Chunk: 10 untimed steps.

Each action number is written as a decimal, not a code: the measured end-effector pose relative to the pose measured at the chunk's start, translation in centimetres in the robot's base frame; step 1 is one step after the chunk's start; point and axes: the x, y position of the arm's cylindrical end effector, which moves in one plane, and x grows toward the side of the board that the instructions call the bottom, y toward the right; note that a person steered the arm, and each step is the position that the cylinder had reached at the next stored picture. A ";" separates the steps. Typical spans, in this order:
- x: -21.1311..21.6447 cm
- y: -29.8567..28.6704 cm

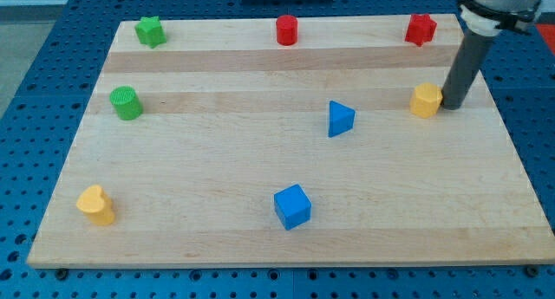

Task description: Move the hexagon above the blue triangle

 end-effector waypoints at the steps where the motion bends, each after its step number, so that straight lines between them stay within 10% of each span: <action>1: 0.0 -2.0; 10: -3.1 -8.8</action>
